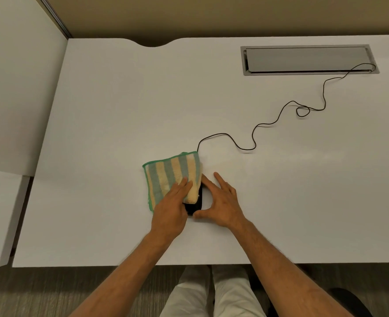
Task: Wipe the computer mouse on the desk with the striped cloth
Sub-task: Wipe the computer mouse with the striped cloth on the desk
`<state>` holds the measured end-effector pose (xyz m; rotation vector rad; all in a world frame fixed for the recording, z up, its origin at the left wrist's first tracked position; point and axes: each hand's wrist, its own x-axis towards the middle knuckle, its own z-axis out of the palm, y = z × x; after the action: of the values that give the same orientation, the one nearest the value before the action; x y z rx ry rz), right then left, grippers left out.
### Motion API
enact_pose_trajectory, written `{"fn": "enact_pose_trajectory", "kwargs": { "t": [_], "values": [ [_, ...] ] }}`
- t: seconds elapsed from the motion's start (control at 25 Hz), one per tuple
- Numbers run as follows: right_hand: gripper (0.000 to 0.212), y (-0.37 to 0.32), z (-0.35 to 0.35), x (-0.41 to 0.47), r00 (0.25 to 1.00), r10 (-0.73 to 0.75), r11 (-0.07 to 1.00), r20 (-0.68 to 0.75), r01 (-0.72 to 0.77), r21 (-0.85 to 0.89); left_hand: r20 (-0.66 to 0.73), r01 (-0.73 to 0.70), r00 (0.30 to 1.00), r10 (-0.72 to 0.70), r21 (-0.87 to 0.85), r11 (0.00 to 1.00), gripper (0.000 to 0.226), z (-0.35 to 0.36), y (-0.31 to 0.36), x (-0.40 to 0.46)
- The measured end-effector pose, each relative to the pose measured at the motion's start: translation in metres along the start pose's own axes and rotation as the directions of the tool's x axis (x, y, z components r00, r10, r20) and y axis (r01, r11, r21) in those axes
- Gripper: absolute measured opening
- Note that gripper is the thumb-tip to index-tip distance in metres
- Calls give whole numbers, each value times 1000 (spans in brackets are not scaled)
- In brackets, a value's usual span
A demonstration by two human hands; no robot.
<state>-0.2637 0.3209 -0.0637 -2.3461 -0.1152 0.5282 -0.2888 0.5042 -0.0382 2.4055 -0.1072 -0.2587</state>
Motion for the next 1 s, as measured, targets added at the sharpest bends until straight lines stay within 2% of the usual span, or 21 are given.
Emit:
{"fn": "enact_pose_trajectory", "kwargs": {
  "t": [0.08,0.28,0.36,0.52,0.64,0.84,1.0],
  "values": [
    [119,1,2,-1,1000,7,1000,-1,-7,-2,-46,-8,999,7,-3,1000,71,-1,-4,-19],
    [119,2,5,-1,998,54,999,16,-54,-4,-190,268,940,-284,-107,958,63,-7,-14,-35],
    [118,2,6,0,998,51,999,29,-51,-8,-212,295,922,-325,-158,942,64,-9,-10,-25],
    [118,4,6,-1,1000,21,1000,19,-21,-8,-168,185,965,-202,-113,976,71,-11,-4,-13],
    [116,4,7,-1,1000,-9,1000,-25,9,-10,-80,77,994,-71,74,994,73,2,-2,-26],
    [115,5,8,0,999,-2,1000,-38,2,1,-61,10,998,5,250,968,75,14,-10,-55],
    [115,5,9,1,1000,16,1000,-23,-16,-6,1,-63,998,69,434,899,85,16,-17,-69]
  ]
}}
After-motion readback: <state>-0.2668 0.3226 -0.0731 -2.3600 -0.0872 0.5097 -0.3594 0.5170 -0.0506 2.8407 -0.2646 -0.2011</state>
